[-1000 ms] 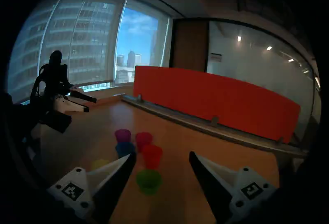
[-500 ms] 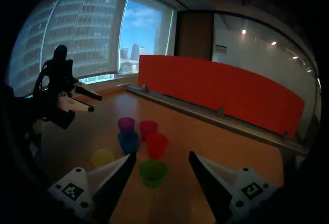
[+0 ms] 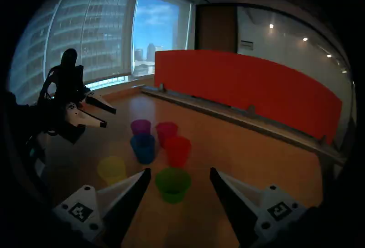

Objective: Pour water

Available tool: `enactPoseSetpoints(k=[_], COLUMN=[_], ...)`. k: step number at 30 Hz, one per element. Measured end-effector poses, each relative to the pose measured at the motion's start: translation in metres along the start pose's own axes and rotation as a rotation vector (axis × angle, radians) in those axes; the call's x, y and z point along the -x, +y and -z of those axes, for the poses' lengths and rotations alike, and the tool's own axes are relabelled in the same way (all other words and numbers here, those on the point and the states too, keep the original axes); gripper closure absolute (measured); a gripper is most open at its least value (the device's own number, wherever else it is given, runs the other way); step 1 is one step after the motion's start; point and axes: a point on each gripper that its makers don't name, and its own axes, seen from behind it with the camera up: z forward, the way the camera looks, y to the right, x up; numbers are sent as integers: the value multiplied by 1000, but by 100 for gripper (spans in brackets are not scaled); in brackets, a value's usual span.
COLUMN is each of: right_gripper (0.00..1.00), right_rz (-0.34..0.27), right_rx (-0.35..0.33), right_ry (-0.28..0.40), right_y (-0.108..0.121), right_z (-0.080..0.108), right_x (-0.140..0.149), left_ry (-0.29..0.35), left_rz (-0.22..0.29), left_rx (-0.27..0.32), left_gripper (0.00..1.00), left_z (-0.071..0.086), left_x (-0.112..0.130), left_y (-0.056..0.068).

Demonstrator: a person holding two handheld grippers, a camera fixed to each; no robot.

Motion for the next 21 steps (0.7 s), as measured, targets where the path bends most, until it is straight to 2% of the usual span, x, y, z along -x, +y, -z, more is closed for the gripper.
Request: enactPoseSetpoints(k=[5,21], right_gripper=[0,0], right_rz=[-13,4], right_rx=[-8,-16], right_ry=[-12,-49], right_y=[2,2], right_z=[-7,-26], right_x=[9,33], left_ry=[-21,-78], left_rz=[2,-10], left_rx=[10,50], left_gripper=[2,2], left_z=[-9,-34], left_x=[8,31], left_y=[0,8])
